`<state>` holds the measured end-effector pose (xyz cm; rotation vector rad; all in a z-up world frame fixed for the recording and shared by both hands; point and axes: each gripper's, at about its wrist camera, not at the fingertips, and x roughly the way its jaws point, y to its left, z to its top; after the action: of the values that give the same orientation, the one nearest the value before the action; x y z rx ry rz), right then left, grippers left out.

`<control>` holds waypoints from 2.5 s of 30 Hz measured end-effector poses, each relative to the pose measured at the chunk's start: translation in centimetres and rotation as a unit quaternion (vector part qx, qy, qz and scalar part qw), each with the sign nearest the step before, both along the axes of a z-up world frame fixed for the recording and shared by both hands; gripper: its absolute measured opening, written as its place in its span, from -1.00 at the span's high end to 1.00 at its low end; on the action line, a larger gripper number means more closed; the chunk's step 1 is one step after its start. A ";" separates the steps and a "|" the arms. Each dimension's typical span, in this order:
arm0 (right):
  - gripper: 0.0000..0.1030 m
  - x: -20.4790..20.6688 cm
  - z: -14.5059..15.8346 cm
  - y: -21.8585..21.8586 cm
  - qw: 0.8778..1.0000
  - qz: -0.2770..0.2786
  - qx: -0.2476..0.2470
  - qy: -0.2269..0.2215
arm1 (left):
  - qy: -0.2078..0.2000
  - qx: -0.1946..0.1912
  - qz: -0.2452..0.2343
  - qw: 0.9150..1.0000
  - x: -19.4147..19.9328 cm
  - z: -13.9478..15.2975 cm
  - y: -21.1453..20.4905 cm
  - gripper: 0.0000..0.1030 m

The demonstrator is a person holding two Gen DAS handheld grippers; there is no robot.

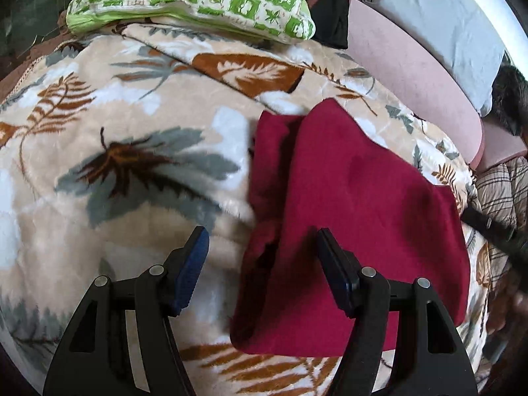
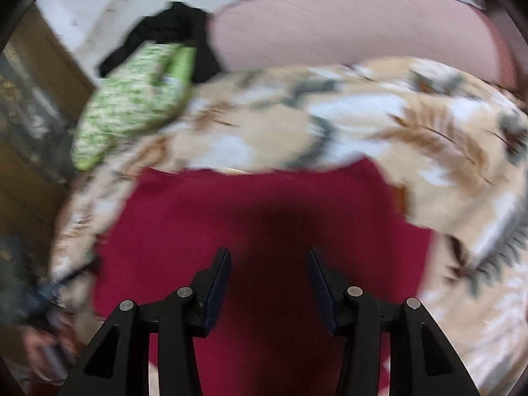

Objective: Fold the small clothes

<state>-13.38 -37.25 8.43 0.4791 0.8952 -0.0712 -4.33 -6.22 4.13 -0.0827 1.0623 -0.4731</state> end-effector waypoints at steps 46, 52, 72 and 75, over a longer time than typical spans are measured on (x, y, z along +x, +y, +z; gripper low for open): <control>0.73 14.1 -2.4 12.9 0.993 0.115 -0.014 0.038 | 0.036 -0.028 -0.010 0.999 1.6 -1.6 1.0 -0.32; 0.53 14.8 -6.2 10.0 0.995 0.055 0.009 0.088 | 0.037 -0.025 -0.010 0.999 1.6 -1.5 0.9 -0.32; 0.19 13.2 -4.0 9.5 0.996 0.058 0.006 0.067 | 0.055 -0.052 -0.003 0.997 1.6 -1.1 2.2 -0.32; 0.19 11.8 -2.7 8.8 0.997 0.049 -0.010 0.052 | 0.055 -0.055 -0.001 0.997 1.6 -0.9 2.1 -0.32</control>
<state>-1.63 -28.41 5.75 0.4148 1.0179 -0.0162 -2.76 -4.10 3.19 -0.2073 1.1448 -0.5330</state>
